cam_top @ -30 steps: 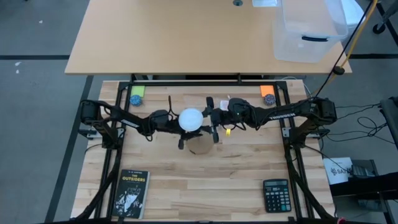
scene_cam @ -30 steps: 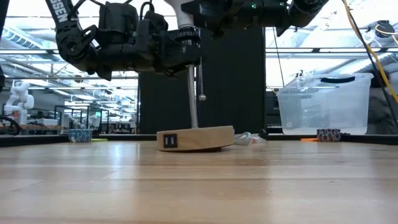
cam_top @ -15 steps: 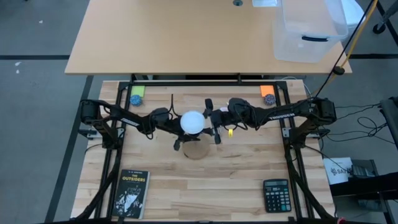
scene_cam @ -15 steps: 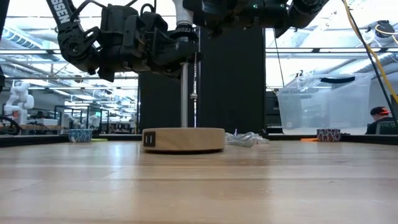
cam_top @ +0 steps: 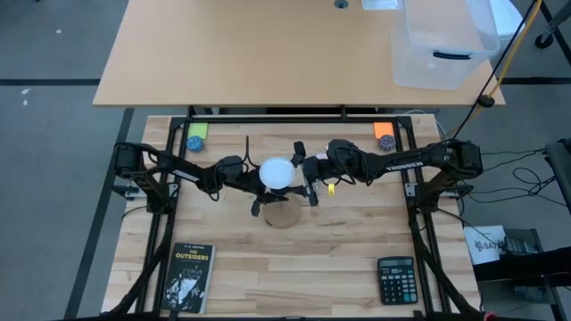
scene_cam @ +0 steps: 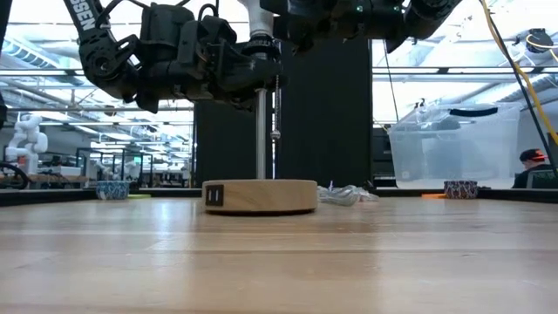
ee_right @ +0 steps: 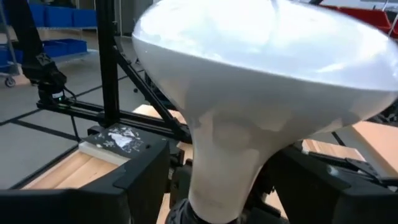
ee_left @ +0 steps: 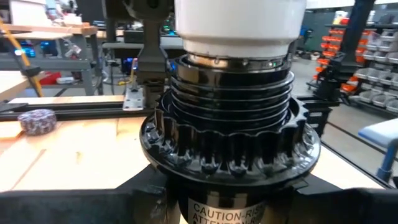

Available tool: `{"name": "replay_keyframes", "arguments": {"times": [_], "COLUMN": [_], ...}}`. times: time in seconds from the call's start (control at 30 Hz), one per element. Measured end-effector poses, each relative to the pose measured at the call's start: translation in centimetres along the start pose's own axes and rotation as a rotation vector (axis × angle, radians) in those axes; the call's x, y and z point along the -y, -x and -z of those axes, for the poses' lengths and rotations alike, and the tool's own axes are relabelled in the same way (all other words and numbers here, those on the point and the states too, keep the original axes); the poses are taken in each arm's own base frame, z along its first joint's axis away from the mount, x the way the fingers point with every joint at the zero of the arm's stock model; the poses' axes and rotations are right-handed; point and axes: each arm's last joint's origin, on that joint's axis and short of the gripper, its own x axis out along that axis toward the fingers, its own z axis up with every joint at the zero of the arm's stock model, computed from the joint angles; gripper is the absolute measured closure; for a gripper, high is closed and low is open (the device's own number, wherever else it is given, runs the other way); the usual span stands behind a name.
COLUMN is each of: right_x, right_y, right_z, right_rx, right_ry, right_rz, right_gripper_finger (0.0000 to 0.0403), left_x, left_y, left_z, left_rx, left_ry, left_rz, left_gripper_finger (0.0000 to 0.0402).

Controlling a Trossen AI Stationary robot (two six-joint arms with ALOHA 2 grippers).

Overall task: Screw lightbulb
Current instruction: Remove the lightbulb from the lamp

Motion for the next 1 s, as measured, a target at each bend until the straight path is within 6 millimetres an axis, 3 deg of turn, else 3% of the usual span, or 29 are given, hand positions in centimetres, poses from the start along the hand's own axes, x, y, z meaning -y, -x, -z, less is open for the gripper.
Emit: {"name": "replay_keyframes", "arguments": {"times": [0.3, 0.5, 0.73, 1.0], "right_x": [-0.3, -0.5, -1.3, -1.2], "right_y": [2.0, 2.9, 2.9, 0.8], "right_z": [-2.1, -2.1, -1.2, -0.4], "right_rx": [-0.073, -0.181, -0.317, -0.202], "right_ry": [0.076, 0.060, 0.075, 0.012], "right_rz": [0.100, 0.165, 0.305, 0.391], "right_gripper_finger": [0.0138, 0.0138, 0.0138, 0.0138], "left_x": [-0.3, -0.7, -0.4, -0.6], "left_y": [0.0, 0.1, -0.1, 0.0], "left_z": [0.2, 0.3, 0.5, 0.5], "left_rx": [-0.018, -0.028, -0.049, -0.054], "left_ry": [0.011, -0.004, -0.030, -0.038], "left_rz": [-0.126, -0.249, -0.409, -0.537], "left_gripper_finger": [0.0259, 0.0259, 0.0259, 0.0259]}}
